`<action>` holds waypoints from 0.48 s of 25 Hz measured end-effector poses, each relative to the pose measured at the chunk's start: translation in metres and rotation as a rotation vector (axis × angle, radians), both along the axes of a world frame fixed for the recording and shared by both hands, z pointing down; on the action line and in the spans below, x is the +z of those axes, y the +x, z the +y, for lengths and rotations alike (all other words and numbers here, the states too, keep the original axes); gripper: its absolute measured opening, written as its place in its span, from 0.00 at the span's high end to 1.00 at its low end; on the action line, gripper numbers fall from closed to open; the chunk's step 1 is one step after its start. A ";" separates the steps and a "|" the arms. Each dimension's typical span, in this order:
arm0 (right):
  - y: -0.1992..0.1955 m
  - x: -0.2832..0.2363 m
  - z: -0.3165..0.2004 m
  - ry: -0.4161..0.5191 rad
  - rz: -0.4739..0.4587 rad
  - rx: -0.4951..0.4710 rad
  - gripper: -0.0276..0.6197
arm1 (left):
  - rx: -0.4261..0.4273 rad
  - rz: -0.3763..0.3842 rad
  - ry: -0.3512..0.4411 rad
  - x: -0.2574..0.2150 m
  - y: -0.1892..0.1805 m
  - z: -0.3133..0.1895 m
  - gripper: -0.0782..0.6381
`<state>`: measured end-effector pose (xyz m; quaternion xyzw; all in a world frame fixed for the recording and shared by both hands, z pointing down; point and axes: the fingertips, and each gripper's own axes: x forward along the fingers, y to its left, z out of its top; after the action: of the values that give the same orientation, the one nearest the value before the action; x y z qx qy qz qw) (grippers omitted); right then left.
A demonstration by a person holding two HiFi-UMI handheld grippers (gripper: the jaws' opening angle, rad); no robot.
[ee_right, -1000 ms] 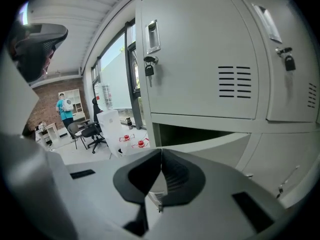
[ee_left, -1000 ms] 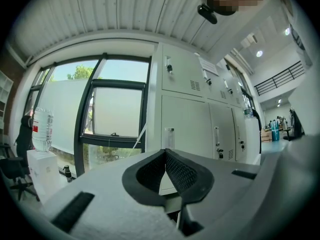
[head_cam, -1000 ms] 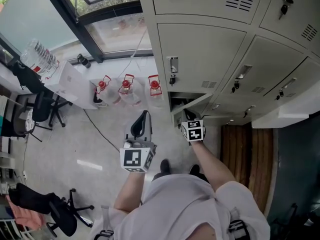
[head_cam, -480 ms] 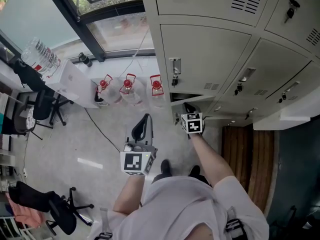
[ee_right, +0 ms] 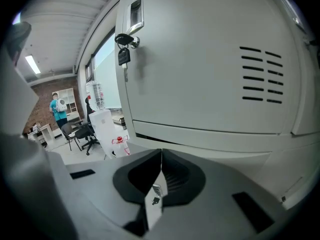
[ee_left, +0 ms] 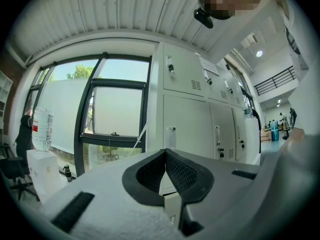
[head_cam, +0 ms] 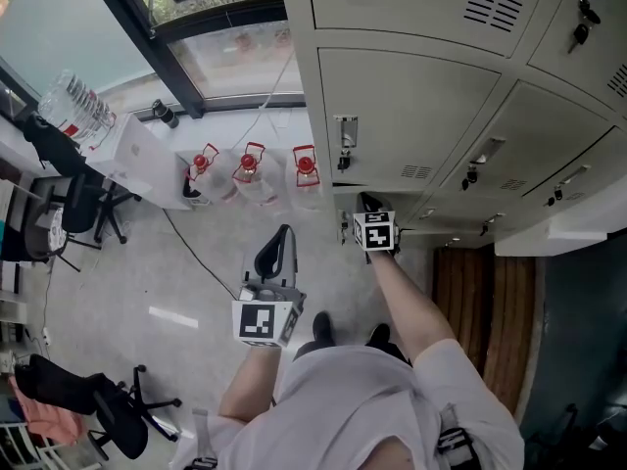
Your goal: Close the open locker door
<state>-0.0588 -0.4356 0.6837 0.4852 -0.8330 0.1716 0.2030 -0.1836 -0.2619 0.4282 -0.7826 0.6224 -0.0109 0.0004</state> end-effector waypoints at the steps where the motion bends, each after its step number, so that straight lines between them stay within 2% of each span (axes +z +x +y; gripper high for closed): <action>1: 0.000 0.001 -0.002 -0.003 0.005 0.001 0.94 | 0.007 -0.001 0.004 0.000 0.001 -0.001 0.88; 8: -0.001 0.003 -0.015 -0.009 0.023 0.012 0.94 | 0.011 -0.008 -0.015 0.005 -0.003 -0.005 0.88; 12: -0.002 -0.002 -0.021 0.008 0.063 0.008 0.94 | 0.002 -0.010 -0.036 0.006 -0.007 -0.005 0.88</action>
<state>-0.0609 -0.4562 0.6817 0.4945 -0.8250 0.1536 0.2265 -0.1911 -0.2671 0.4343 -0.7829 0.6215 -0.0262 -0.0106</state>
